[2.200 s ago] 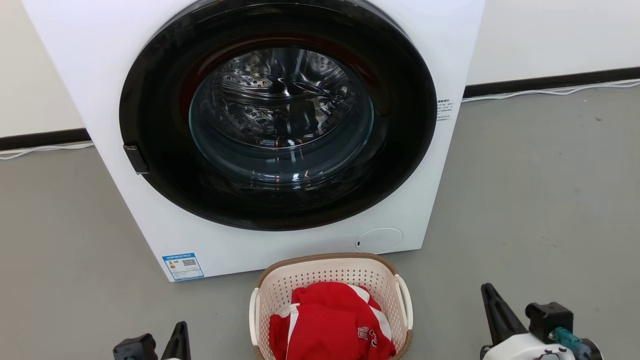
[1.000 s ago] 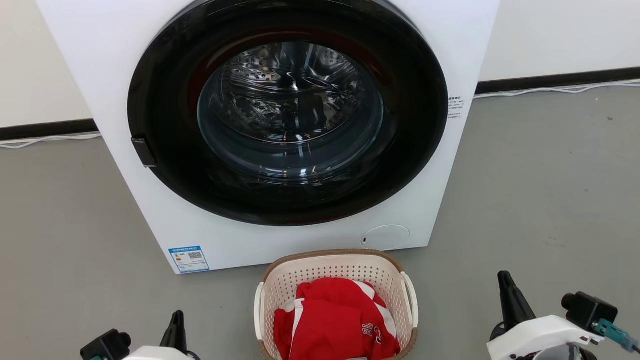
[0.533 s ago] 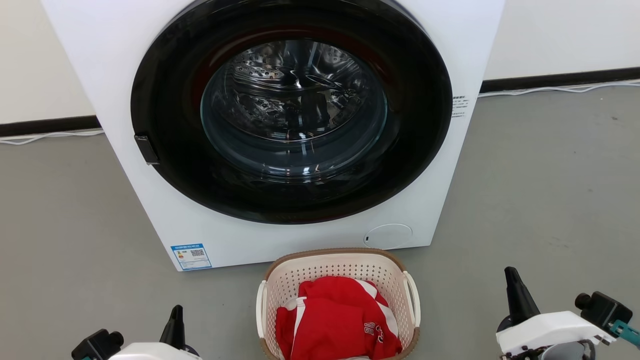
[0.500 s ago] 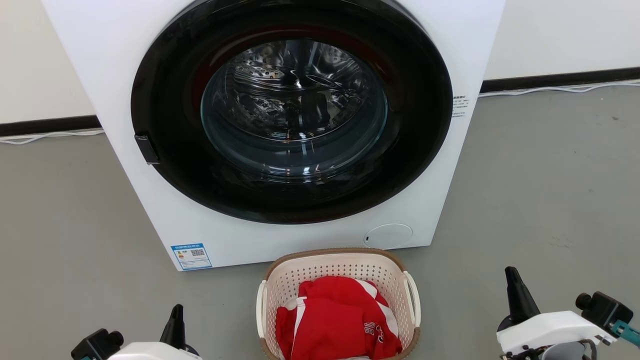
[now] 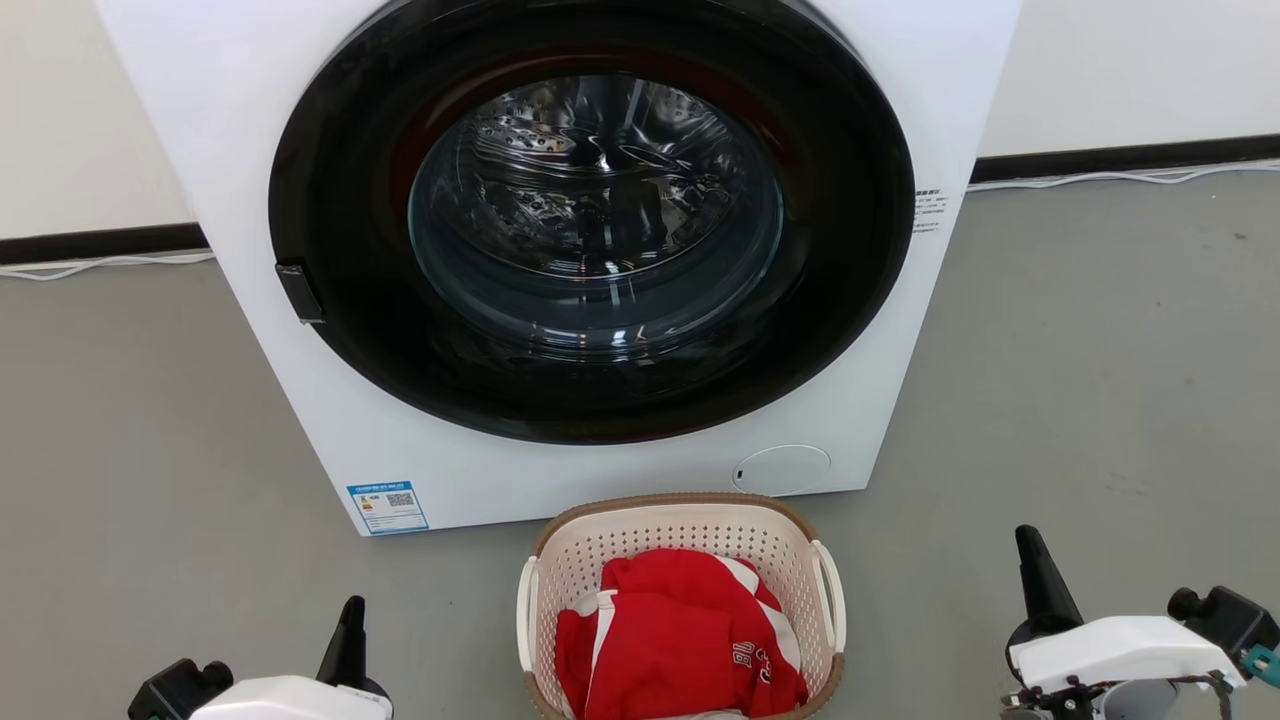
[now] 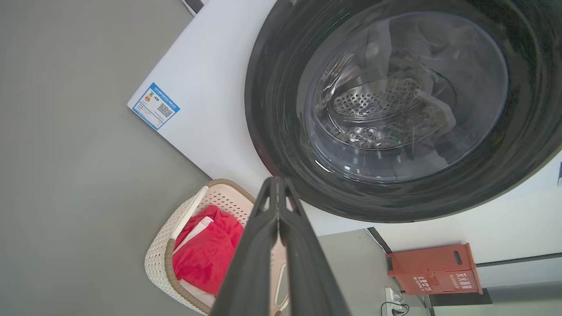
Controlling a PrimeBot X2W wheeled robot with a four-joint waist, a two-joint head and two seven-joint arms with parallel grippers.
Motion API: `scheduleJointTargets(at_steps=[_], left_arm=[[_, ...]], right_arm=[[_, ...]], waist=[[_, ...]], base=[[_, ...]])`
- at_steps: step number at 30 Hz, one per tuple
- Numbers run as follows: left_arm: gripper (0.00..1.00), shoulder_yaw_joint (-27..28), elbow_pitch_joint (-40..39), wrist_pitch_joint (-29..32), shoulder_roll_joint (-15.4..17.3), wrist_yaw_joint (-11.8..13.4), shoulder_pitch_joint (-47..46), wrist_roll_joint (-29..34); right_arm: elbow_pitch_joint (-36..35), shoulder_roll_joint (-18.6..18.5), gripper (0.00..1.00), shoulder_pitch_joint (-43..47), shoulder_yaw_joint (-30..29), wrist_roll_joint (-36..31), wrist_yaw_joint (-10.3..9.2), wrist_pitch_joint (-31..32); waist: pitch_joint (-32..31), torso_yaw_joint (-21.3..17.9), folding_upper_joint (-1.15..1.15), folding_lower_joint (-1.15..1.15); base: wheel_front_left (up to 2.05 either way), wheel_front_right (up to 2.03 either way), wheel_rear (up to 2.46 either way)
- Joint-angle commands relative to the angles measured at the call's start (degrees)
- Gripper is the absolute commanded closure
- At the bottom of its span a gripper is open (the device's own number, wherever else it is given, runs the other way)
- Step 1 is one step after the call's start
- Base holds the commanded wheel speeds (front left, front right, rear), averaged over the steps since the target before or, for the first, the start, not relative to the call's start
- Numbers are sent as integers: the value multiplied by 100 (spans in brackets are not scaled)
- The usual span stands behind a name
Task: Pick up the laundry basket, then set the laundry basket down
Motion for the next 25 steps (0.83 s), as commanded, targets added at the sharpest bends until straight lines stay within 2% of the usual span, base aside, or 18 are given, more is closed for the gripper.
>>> scheduleJointTargets(at_steps=[1, 25], left_arm=[[100, 112, -195, 24, 57, -87, -320, -120], [100, 204, -540, 444, 81, -246, -373, -1690]], right_arm=[[-191, -31, 100, -162, 25, 135, 23, 44], [-518, -1, 100, -153, -108, 1904, 31, 456]], waist=[[2, 2, 0, -1], [57, 91, 0, -1]], base=[[0, 0, 0], [0, 0, 0]])
